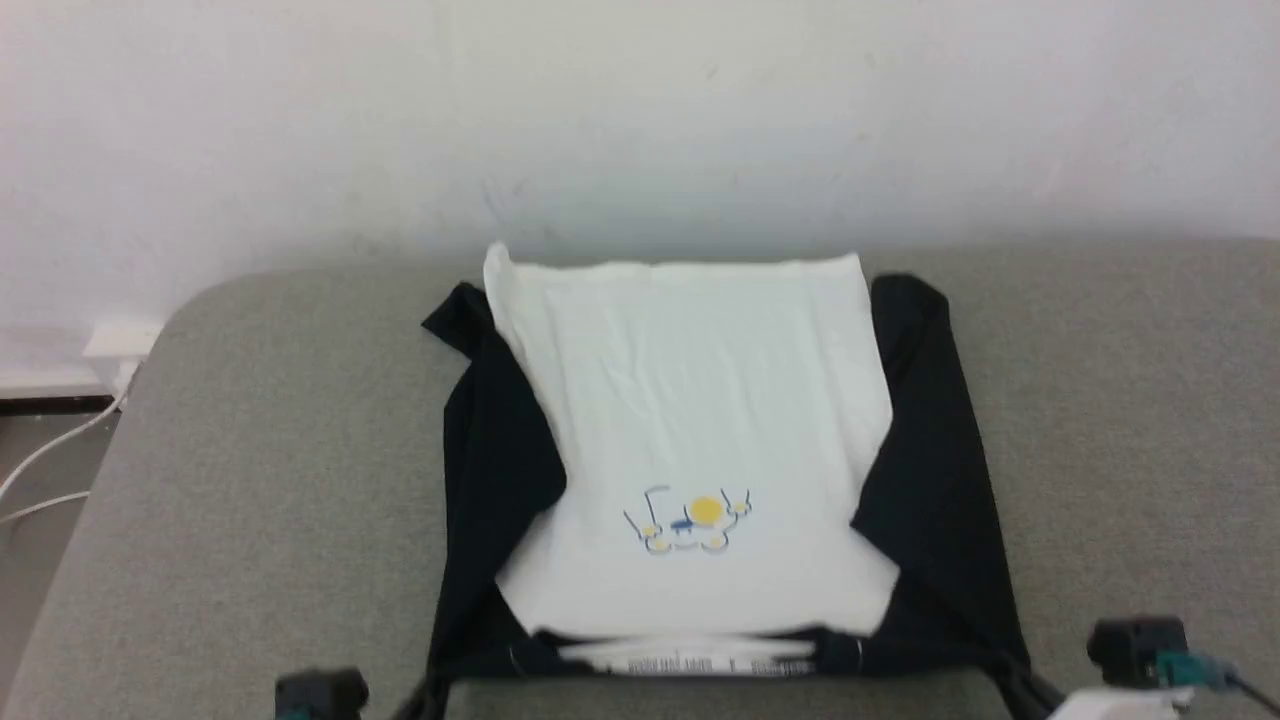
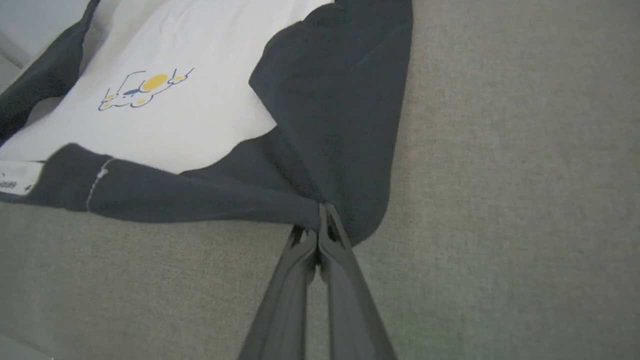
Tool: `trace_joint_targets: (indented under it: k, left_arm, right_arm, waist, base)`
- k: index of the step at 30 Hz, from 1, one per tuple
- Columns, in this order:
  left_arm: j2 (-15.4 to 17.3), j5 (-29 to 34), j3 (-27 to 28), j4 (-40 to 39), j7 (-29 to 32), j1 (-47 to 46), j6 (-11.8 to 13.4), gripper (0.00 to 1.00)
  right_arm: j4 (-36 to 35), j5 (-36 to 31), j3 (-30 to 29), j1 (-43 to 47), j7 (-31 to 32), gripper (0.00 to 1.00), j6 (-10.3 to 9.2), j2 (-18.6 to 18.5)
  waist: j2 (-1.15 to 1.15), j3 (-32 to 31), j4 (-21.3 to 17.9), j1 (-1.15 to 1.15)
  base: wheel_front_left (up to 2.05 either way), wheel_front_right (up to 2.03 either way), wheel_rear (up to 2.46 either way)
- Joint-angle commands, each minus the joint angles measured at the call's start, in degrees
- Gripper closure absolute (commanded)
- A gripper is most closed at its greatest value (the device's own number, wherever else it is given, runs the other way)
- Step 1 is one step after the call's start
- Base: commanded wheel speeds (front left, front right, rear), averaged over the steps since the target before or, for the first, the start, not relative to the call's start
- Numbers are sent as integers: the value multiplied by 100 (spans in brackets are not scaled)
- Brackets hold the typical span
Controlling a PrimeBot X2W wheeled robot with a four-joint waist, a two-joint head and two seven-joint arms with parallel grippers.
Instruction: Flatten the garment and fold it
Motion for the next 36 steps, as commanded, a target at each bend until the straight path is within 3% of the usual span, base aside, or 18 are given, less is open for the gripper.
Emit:
trace_joint_targets:
  k: [1,5,10,16,17,18,19,23,29,36]
  left_arm:
    - [140,-87,34,-134,118,273,191,100]
    - [152,-276,-41,-447,381,774,399,100]
    - [147,-454,-143,-555,663,1096,512,100]
    - [-84,-638,-222,-272,686,1111,377,100]
    - [-139,-679,-235,-209,680,1078,313,79]
    - [-179,-677,-240,-152,635,1023,260,27]
    - [-225,-676,-223,-108,563,967,219,0]
    - [-312,-627,-103,-84,228,824,146,0]
    - [-262,-369,301,-473,-534,714,340,0]
    - [-28,-15,804,-812,-928,157,571,0]
  right_arm:
    - [-322,-231,-296,368,194,100,-46,137]
    - [-1012,-625,-715,1144,745,100,-46,544]
    - [-1370,-901,-916,1650,1205,100,-46,717]
    - [-1286,-1061,-755,1619,1288,100,-46,787]
    - [-1196,-1055,-672,1571,1286,68,-46,790]
    - [-1131,-1022,-593,1522,1241,29,-46,792]
    - [-1096,-941,-544,1467,1160,0,-46,794]
    - [-1233,-808,-417,1302,535,0,-46,799]
    - [-1749,-663,-531,1191,-473,0,-46,803]
    - [-2326,-724,-623,996,-760,0,-46,804]
  waist:
    - [0,-122,55,2]
    - [0,-135,79,2]
    - [0,-129,78,2]
    - [0,-83,37,2]
    - [0,-72,37,2]
    - [0,-68,50,2]
    - [0,-64,64,2]
    - [0,-64,126,2]
    - [0,-126,163,2]
    - [0,9,158,2]
  base:
    - [0,0,0]
    - [0,0,0]
    - [0,0,0]
    - [0,0,0]
    - [0,0,0]
    - [0,0,0]
    - [0,0,0]
    - [0,0,0]
    - [0,0,0]
    - [0,0,0]
